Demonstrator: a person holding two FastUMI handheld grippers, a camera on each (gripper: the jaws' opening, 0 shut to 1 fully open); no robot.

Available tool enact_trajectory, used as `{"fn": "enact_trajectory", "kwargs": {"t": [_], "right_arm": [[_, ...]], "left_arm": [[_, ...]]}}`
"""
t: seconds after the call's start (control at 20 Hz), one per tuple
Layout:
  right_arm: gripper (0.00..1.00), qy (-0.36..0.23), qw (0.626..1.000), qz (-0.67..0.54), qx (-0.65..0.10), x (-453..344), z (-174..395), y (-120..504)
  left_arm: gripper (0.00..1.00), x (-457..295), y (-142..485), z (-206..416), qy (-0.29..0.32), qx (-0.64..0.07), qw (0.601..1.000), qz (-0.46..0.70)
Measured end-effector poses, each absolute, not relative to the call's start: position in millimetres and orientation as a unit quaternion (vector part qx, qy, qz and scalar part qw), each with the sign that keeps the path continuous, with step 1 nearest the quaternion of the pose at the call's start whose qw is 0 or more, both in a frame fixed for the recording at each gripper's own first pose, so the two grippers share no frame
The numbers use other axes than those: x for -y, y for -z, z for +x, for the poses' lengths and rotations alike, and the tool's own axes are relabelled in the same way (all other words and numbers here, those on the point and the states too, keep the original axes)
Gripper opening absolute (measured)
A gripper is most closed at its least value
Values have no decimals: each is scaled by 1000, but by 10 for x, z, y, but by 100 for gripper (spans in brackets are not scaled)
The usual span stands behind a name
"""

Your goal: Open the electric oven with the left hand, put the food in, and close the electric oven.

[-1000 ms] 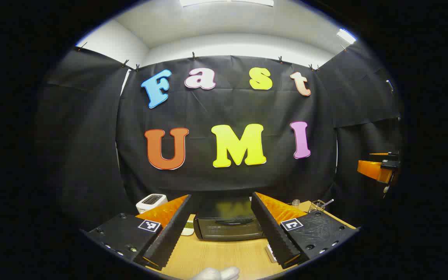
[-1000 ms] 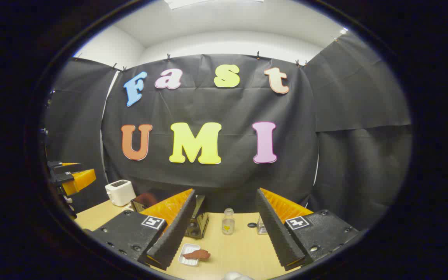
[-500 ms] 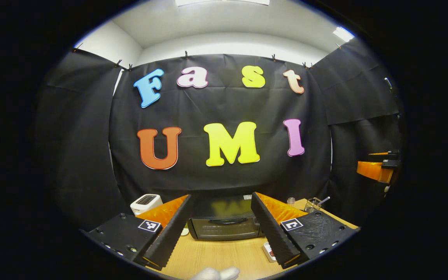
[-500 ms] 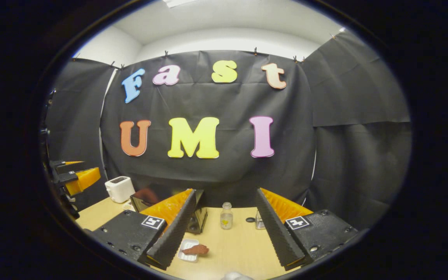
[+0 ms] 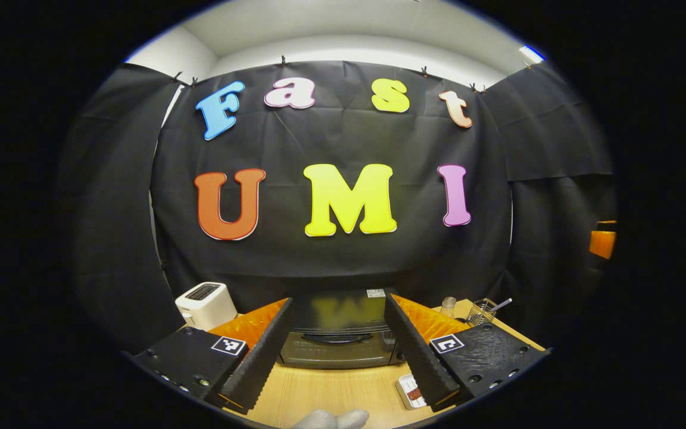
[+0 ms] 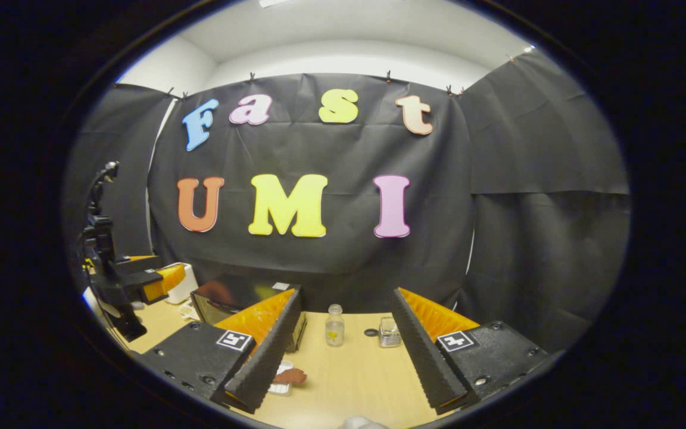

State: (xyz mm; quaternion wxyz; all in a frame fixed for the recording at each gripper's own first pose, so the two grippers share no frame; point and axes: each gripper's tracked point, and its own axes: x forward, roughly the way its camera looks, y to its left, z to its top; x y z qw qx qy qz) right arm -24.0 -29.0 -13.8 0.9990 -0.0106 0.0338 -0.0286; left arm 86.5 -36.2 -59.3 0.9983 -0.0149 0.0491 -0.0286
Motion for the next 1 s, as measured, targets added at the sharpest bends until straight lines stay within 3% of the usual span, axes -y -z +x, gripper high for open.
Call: {"fn": "enact_trajectory", "kwargs": {"t": [0.3, 0.7, 1.0], "right_arm": [[98, 48, 997, -25, -51, 378, -380, 154], [98, 73, 993, -7, -89, 531, -396, 306], [98, 80, 992, 3, -94, 549, -395, 345]], "left_arm": [[96, 372, 1283, 1608, 17, -108, 994, -17], [97, 420, 2195, 2135, 15, -192, 981, -25], [95, 471, 2167, 2137, 20, -170, 985, -8]]}}
